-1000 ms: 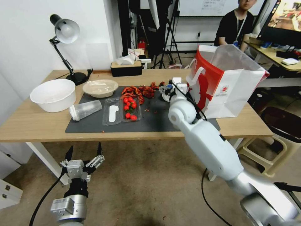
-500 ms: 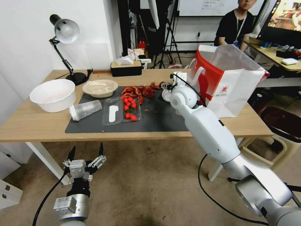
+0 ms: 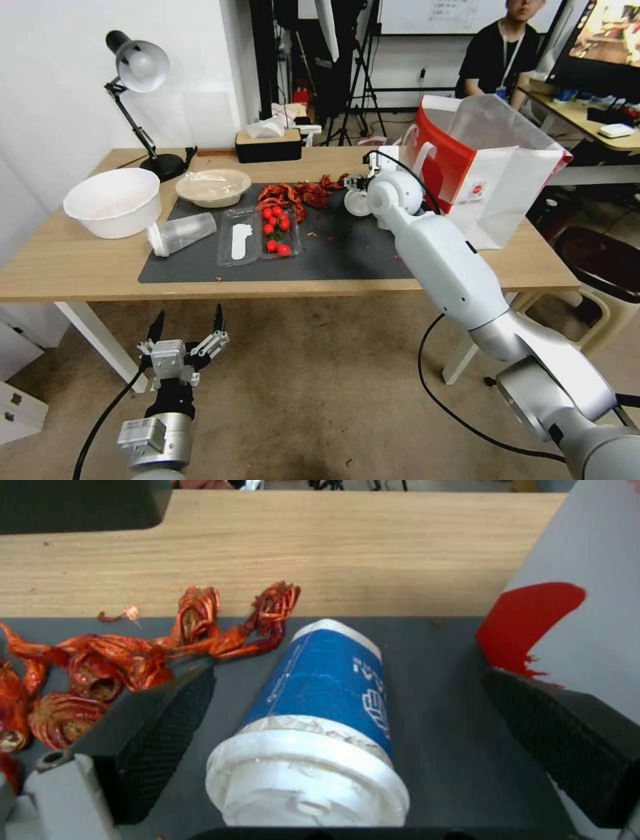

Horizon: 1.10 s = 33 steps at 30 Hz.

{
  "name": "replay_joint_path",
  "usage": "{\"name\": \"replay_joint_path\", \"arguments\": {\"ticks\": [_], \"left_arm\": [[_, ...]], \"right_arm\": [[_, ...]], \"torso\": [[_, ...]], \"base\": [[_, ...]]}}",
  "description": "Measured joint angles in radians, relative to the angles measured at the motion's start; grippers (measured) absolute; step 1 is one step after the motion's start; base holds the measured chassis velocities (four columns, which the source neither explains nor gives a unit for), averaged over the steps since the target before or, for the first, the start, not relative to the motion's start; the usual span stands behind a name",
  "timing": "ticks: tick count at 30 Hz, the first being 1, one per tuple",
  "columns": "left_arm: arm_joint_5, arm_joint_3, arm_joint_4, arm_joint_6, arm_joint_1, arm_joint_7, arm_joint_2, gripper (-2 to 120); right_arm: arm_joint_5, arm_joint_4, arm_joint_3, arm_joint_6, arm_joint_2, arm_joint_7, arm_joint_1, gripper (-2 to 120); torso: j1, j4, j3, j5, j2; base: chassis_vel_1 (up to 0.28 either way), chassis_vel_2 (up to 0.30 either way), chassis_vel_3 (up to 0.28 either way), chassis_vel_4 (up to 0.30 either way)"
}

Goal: Pick up the trash from the table and place it into the takeout bag.

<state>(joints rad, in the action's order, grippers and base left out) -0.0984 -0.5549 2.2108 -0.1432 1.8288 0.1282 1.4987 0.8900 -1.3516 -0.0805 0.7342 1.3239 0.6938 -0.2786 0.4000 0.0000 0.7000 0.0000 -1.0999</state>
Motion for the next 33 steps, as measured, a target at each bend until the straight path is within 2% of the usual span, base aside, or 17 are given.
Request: {"name": "replay_joint_path", "arguments": {"ticks": [19, 33], "left_arm": [[0.003, -0.001, 0.007, -0.005, 0.007, -0.001, 0.0, 100], [0.003, -0.001, 0.009, -0.006, 0.006, -0.002, -0.001, 100]], "right_arm": [[0.0, 0.077, 0.021, -0.003, 0.043, -0.014, 0.006, 100], [-0.005, 0.105, 0.042, -0.004, 0.044, -0.027, -0.015, 100]], "torso": [[0.0, 0.0001, 0.0, -0.0001, 0.0], [0.0, 0.0, 0.0, 0.0, 0.0]], "base": [[0.0, 0.0, 0.0, 0.0], [0.0, 0.0, 0.0, 0.0]]}}
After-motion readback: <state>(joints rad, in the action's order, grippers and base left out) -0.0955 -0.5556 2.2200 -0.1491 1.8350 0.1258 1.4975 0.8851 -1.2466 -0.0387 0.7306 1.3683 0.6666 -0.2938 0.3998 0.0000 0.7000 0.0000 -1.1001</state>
